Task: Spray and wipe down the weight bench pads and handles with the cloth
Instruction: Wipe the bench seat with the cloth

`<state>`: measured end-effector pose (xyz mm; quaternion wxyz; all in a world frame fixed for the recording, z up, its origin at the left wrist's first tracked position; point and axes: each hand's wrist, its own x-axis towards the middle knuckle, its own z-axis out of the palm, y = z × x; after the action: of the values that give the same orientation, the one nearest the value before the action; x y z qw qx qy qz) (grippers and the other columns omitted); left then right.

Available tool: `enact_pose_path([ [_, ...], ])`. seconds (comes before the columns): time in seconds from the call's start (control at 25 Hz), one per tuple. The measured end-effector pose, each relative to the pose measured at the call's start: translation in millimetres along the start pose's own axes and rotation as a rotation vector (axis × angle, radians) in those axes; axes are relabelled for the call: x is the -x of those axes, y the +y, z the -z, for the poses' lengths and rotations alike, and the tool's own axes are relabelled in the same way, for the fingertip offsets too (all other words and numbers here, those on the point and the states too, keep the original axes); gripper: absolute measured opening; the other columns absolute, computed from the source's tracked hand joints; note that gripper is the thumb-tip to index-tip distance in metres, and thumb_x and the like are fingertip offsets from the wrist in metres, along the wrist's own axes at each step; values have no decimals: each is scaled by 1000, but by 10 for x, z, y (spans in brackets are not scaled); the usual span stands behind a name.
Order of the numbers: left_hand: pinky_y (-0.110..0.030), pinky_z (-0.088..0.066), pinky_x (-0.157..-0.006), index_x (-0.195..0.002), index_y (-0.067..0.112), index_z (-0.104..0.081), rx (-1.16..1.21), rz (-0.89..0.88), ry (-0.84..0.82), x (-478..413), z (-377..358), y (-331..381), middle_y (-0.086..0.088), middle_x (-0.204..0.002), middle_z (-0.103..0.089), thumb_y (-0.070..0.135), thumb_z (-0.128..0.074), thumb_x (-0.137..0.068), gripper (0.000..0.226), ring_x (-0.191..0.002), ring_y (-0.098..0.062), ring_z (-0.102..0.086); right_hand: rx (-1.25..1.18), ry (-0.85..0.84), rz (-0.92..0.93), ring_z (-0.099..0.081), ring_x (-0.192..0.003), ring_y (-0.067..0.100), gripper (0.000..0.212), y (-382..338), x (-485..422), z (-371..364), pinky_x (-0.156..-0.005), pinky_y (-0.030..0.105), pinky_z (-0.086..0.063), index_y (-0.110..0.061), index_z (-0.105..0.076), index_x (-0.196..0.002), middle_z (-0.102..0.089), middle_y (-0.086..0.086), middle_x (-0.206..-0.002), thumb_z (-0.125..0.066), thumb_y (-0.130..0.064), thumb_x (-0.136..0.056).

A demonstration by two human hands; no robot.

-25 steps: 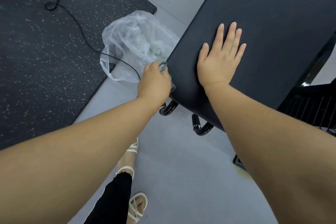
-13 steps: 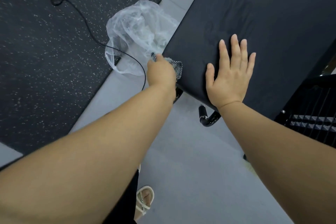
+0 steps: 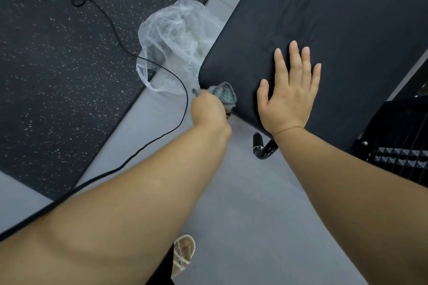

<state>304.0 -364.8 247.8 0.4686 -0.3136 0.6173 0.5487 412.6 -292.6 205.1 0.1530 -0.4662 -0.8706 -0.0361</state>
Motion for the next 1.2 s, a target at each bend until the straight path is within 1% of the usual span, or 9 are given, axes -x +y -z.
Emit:
enact_pose_path([
  [0.12,-37,-49,-83,-101,10,-59,108,147,-118,171,-13,-379,-9,-95,-64,5,-38,-93,23,-88,-25,-57,12,22,10,-29,-139,33,52,-3,21,-12,-114,51,-16,-13,-45,-138,-35,12,-149,-41,-33,-90],
  [0.2,-41,-50,-90,-100,6,-60,126,129,-111,154,4,-330,-11,-102,-65,3,-36,-93,25,-92,-27,-60,7,19,13,-29,-139,33,52,8,15,-12,-114,51,-16,-13,-45,-138,-36,12,-148,-41,-33,-90],
  [0.28,-40,-50,-88,-83,8,-55,121,53,-61,36,25,-109,-9,-97,-57,5,-36,-95,23,-90,-25,-54,1,14,11,-28,-139,33,52,11,6,-5,-114,50,-15,-13,-45,-138,-35,12,-149,-41,-33,-90],
  [0.4,-34,-46,-75,-95,7,-57,83,4,-8,-82,28,-26,-9,-101,-50,7,-35,-97,22,-88,-21,-49,5,36,14,-29,-139,33,51,7,23,-20,-114,50,-15,-13,-45,-138,-36,12,-148,-42,-32,-90],
  [0.48,-39,-50,-84,-95,2,-60,135,75,-97,28,-12,-216,-11,-99,-60,1,-33,-95,28,-86,-24,-58,5,50,17,-31,-138,33,51,13,18,-39,-113,51,-17,-12,-47,-136,-38,12,-147,-43,-32,-89],
  [0.6,-45,-49,-94,-119,1,-56,113,200,-236,208,-12,-423,-15,-117,-62,-4,-29,-93,38,-106,-28,-60,27,72,28,-35,-135,34,50,18,13,-51,-112,52,-22,-12,-49,-134,-41,13,-145,-44,-32,-88],
  [0.88,-44,-51,-81,-88,4,-57,256,92,-157,-105,91,-108,-14,-95,-60,-8,-32,-90,28,-85,-26,-58,9,28,9,-31,-138,32,52,-11,23,-18,-114,49,-17,-13,-47,-137,-37,11,-148,-41,-32,-89],
  [1.0,-42,-51,-84,-104,1,-56,149,119,-270,87,57,-365,-15,-98,-61,-10,-29,-91,32,-85,-24,-59,21,23,9,-32,-137,33,52,13,-2,-27,-113,51,-19,-13,-47,-137,-38,12,-147,-42,-32,-89],
  [1.2,-39,-53,-77,-107,-2,-56,6,249,-438,217,101,-488,-18,-99,-62,-7,-31,-95,28,-85,-25,-61,-38,-72,22,-31,-137,35,51,22,-23,17,-113,52,-14,-11,-46,-137,-37,14,-147,-42,-32,-91],
])
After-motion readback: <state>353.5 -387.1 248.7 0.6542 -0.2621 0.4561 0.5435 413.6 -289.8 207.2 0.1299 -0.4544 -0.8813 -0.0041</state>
